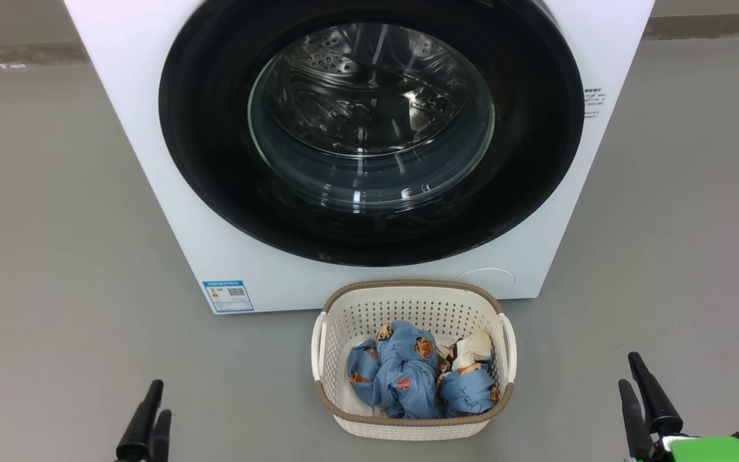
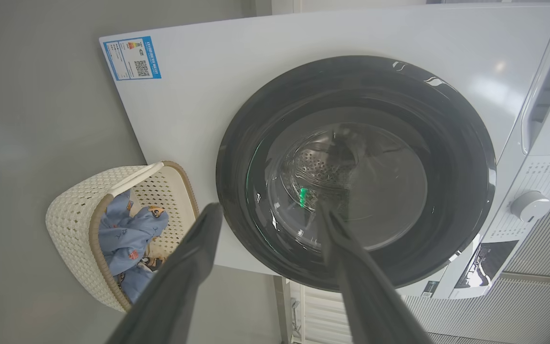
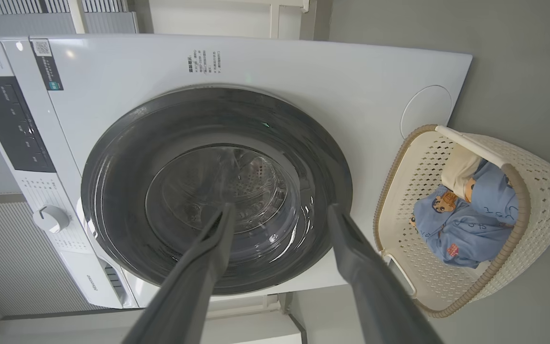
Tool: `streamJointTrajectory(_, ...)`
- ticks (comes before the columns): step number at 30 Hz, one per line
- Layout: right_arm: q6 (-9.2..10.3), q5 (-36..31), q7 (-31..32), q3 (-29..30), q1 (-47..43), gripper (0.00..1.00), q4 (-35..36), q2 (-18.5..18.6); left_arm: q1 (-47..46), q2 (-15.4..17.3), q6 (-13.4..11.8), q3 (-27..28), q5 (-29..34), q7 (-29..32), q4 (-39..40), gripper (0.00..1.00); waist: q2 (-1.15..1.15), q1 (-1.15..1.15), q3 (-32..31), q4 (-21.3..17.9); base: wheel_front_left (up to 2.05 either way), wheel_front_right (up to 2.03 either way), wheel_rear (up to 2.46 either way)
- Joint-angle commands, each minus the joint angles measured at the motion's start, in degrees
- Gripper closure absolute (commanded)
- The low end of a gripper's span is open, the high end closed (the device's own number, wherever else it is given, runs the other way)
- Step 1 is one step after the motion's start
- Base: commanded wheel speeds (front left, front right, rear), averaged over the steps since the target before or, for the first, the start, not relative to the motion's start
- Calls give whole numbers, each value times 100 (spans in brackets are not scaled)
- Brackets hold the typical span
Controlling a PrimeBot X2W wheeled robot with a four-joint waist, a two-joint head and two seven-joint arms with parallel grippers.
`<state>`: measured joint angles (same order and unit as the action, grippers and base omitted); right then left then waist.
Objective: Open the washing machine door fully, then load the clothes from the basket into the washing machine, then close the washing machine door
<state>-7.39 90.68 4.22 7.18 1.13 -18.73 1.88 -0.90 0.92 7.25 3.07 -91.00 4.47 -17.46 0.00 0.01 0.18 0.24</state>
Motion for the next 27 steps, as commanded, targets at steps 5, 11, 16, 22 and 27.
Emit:
streamJointTrajectory(5, -1, -408, -129, -94, 143, 0, 189, 67, -137, 129, 8, -12, 342, -123, 234, 0, 0, -1, -1, 7, 0, 0, 0)
streamJointTrajectory(11, -2, -774, -212, -205, 146, 0, 190, 117, -126, 149, 9, -34, 691, -208, 276, 0, 0, -1, -3, 16, 0, 0, 0)
streamJointTrajectory(16, -2, -1152, -296, -297, 152, 0, 190, 161, -112, 152, 10, -43, 1081, -293, 311, 0, 0, -1, -6, 27, 0, 0, 0)
streamJointTrajectory(22, -3, -1620, -397, -390, 160, 0, 198, 219, -97, 178, 11, -119, 1579, -395, 352, 0, 0, -1, -7, 44, 0, 0, 0)
streamJointTrajectory(27, -3, -1985, -481, -459, 158, 0, 194, 263, -80, 191, 11, -172, 1995, -481, 374, 0, 0, -1, -10, 56, 0, 0, 0)
